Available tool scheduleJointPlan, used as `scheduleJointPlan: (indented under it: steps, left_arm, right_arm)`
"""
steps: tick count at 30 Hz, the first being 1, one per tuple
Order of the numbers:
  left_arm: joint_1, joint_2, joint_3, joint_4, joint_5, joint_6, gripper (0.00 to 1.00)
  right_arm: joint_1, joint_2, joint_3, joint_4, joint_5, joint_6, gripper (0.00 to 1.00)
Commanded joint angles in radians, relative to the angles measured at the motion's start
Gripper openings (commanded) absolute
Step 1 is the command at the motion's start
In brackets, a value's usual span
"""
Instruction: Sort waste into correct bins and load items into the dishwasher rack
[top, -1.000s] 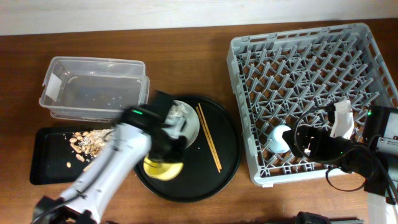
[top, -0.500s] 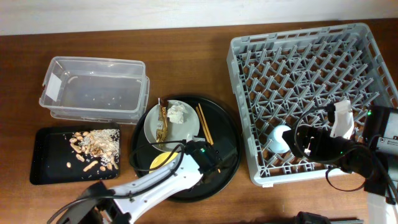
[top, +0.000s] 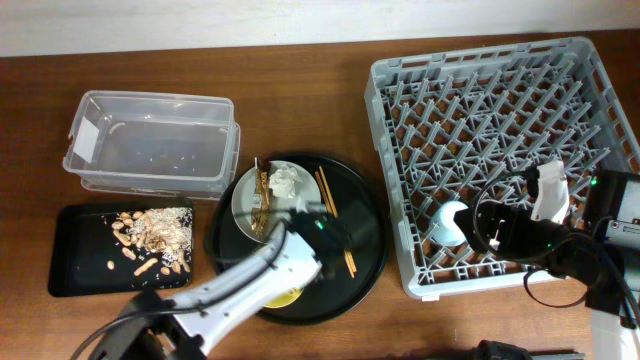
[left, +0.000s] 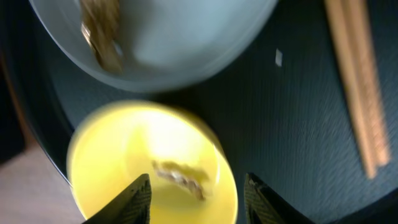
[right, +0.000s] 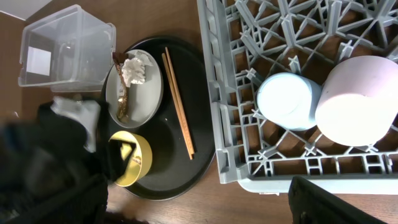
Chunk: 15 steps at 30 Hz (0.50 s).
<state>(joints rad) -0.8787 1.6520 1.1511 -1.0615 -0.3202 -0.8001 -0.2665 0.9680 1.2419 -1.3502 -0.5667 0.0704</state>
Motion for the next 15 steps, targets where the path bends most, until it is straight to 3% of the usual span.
scheduleJointPlan:
  steps: [1, 3, 7, 13, 15]
  left_arm:
    - [0.17, -0.038, 0.085, 0.038, -0.005, 0.187, 0.55]
    - [0.28, -0.032, 0.085, 0.127, 0.064, 0.309, 0.54]
    - [0.42, 0.022, 0.085, 0.224, 0.103, 0.4, 0.54]
    - [0.452, 0.187, 0.085, 0.27, 0.132, 0.459, 0.52]
    - [0.455, 0.25, 0.085, 0.283, 0.129, 0.458, 0.47]
  right_arm:
    - [0.005, 0.0, 0.013, 0.002, -0.005, -0.011, 0.93]
    - [0.005, 0.0, 0.013, 0.002, -0.005, -0.011, 0.93]
    - [0.005, 0.0, 0.013, 0.001, -0.005, -0.011, 0.93]
    - [0.005, 0.0, 0.013, 0.0, -0.005, -0.011, 0.93]
    - [0.005, 0.0, 0.013, 0.0, -0.005, -0.011, 0.93]
